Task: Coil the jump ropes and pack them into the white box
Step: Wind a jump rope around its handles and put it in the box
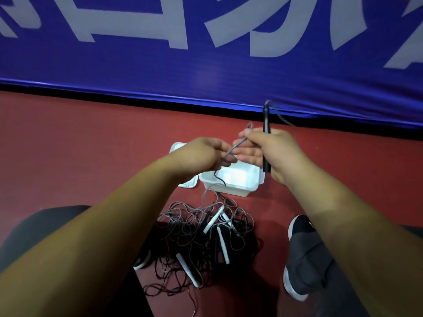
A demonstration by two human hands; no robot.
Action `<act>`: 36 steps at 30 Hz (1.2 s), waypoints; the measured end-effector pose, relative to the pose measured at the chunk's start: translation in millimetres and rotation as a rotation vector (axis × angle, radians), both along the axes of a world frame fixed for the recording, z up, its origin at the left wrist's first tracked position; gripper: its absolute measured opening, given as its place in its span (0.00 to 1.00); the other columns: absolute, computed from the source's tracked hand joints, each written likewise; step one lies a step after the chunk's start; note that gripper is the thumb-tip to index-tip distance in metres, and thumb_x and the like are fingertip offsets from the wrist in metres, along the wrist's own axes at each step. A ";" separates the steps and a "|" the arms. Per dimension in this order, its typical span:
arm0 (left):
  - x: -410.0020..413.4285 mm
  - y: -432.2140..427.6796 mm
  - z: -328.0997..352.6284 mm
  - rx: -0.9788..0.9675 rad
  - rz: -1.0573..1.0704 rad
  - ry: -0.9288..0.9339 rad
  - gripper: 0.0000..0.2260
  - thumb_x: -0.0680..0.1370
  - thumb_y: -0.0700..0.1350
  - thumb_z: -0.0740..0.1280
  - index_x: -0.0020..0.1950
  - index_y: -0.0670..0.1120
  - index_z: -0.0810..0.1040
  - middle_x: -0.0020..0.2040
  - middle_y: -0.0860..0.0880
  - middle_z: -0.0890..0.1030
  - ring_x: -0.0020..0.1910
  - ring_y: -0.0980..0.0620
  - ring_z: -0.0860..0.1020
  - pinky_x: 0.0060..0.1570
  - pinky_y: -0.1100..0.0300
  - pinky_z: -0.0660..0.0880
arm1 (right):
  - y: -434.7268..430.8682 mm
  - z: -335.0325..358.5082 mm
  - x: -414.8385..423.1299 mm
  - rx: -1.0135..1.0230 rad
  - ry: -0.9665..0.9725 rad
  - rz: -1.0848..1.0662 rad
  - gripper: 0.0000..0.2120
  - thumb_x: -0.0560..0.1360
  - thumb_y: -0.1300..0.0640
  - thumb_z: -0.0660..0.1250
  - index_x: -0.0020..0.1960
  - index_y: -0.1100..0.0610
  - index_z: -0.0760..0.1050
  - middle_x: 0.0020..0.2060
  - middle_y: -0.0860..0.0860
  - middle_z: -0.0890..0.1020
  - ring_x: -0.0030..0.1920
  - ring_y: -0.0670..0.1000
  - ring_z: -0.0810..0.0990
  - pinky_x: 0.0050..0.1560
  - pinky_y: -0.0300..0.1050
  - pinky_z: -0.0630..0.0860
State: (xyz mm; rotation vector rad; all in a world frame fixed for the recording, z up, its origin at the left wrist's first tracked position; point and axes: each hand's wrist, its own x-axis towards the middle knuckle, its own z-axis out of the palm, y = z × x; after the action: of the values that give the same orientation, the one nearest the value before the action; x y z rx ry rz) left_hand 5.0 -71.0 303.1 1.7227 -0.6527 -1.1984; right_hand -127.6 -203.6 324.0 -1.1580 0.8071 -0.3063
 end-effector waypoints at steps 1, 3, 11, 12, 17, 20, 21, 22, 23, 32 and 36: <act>0.2 1.1 -1.5 0.027 -0.049 -0.093 0.15 0.79 0.29 0.61 0.56 0.42 0.85 0.52 0.46 0.88 0.51 0.53 0.84 0.54 0.62 0.76 | -2.6 2.4 0.1 0.023 -0.043 -0.047 0.07 0.85 0.60 0.68 0.55 0.64 0.81 0.45 0.61 0.89 0.42 0.56 0.90 0.38 0.44 0.86; 2.0 5.5 -4.9 0.117 -0.148 -0.239 0.10 0.78 0.34 0.69 0.52 0.45 0.87 0.50 0.50 0.89 0.50 0.56 0.84 0.49 0.66 0.75 | -10.1 5.7 -0.4 0.069 -0.121 -0.144 0.07 0.85 0.60 0.66 0.55 0.64 0.80 0.43 0.59 0.89 0.41 0.54 0.90 0.38 0.44 0.85; 6.5 13.7 -10.8 0.272 -0.205 -0.305 0.08 0.81 0.35 0.66 0.54 0.41 0.85 0.45 0.49 0.89 0.43 0.53 0.86 0.52 0.50 0.82 | -33.4 -14.8 -6.5 0.188 -0.141 -0.353 0.09 0.87 0.57 0.64 0.55 0.63 0.78 0.43 0.60 0.89 0.45 0.56 0.90 0.42 0.46 0.86; 6.4 12.9 -9.2 0.222 -0.148 -0.230 0.07 0.82 0.35 0.65 0.56 0.38 0.83 0.46 0.46 0.89 0.43 0.50 0.87 0.52 0.49 0.82 | -34.2 -18.1 -5.7 0.185 -0.092 -0.348 0.11 0.87 0.55 0.64 0.56 0.64 0.78 0.44 0.60 0.89 0.45 0.56 0.90 0.41 0.46 0.86; 6.8 5.7 4.5 -0.025 0.059 0.064 0.07 0.85 0.41 0.67 0.58 0.38 0.79 0.49 0.43 0.88 0.46 0.49 0.87 0.50 0.55 0.85 | -24.2 -33.2 -5.1 0.057 0.359 0.060 0.12 0.85 0.55 0.65 0.63 0.61 0.80 0.55 0.58 0.88 0.46 0.56 0.88 0.43 0.48 0.87; 12.1 1.9 11.3 -0.098 0.206 0.224 0.07 0.84 0.41 0.68 0.57 0.38 0.80 0.50 0.42 0.87 0.45 0.51 0.87 0.47 0.57 0.86 | -11.6 -41.8 -6.8 -0.057 0.504 0.361 0.11 0.83 0.58 0.68 0.62 0.53 0.84 0.56 0.52 0.88 0.53 0.53 0.87 0.60 0.53 0.85; 14.7 1.6 12.4 -0.117 0.251 0.266 0.07 0.84 0.41 0.68 0.57 0.38 0.80 0.50 0.41 0.87 0.44 0.51 0.87 0.45 0.58 0.86 | -7.7 -43.0 -6.3 -0.074 0.504 0.424 0.11 0.82 0.59 0.68 0.61 0.51 0.85 0.56 0.50 0.89 0.54 0.52 0.87 0.61 0.53 0.84; 17.0 1.8 13.7 -0.141 0.297 0.306 0.07 0.84 0.41 0.68 0.56 0.37 0.80 0.49 0.40 0.87 0.44 0.51 0.88 0.44 0.59 0.85 | -3.8 -43.2 -5.9 -0.085 0.488 0.468 0.10 0.82 0.58 0.69 0.59 0.50 0.86 0.55 0.49 0.89 0.54 0.51 0.87 0.59 0.50 0.85; 19.4 2.2 14.8 -0.167 0.343 0.344 0.06 0.84 0.41 0.68 0.56 0.38 0.80 0.48 0.41 0.87 0.44 0.51 0.88 0.42 0.59 0.85 | -0.3 -42.6 -5.1 -0.093 0.456 0.492 0.08 0.82 0.57 0.70 0.58 0.50 0.87 0.55 0.50 0.89 0.53 0.51 0.87 0.56 0.48 0.85; 23.3 4.8 11.1 -0.083 0.361 0.212 0.10 0.85 0.37 0.59 0.62 0.38 0.77 0.54 0.40 0.87 0.52 0.44 0.88 0.55 0.50 0.84 | 14.8 -14.4 3.6 -0.059 0.173 0.229 0.06 0.83 0.58 0.71 0.56 0.61 0.82 0.45 0.61 0.89 0.47 0.61 0.90 0.45 0.51 0.88; 10.3 12.7 -5.9 0.139 -0.058 -0.099 0.16 0.81 0.31 0.59 0.60 0.44 0.81 0.54 0.46 0.88 0.52 0.48 0.86 0.54 0.53 0.79 | 10.1 -0.4 8.4 0.029 0.019 0.028 0.06 0.84 0.62 0.67 0.54 0.63 0.81 0.44 0.62 0.88 0.39 0.56 0.89 0.38 0.45 0.86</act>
State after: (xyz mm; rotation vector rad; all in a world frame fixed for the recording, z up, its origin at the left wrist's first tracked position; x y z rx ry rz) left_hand 15.3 -58.3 297.2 1.9000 -0.6967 -1.2294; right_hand -119.2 -193.4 323.6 -1.1457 0.8092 -0.2599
